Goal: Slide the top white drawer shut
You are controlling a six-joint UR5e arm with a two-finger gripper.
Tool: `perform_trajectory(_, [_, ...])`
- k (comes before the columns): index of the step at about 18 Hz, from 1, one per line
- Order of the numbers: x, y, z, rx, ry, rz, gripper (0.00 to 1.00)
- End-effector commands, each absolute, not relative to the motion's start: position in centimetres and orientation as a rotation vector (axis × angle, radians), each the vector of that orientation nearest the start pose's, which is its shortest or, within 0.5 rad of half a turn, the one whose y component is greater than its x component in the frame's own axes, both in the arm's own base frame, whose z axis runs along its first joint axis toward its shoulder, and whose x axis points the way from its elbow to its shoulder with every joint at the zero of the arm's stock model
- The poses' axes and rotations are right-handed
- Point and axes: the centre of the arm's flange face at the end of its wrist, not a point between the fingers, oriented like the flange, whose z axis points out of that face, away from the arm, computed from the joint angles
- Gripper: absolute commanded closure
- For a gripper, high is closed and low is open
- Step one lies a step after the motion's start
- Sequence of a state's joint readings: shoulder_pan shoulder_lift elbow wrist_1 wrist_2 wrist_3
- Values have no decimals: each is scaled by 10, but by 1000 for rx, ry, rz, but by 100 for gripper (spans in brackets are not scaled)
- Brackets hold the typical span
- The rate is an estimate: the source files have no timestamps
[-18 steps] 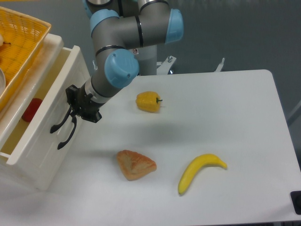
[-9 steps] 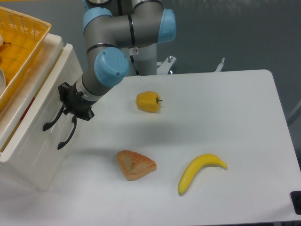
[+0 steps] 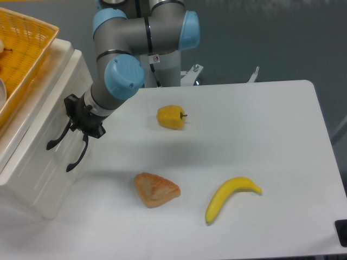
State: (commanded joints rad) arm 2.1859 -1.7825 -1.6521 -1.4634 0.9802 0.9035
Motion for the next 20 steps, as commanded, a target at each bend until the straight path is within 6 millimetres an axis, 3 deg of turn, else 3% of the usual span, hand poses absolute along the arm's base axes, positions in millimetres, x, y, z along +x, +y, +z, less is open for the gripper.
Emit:
perform_trajectory(4, [-177,552,365,-2750,291,-761,91])
perform_trajectory(9, [-231,532,383,-2733,183,-683,84])
perform_trajectory(13, [-290,510,397,-2759,86,-561,78])
perform_trajectory(17, [-353,480,398,-2807,62,-400,57])
perform_trajectory(20, [-401,453,397,-2795,59,-267,31])
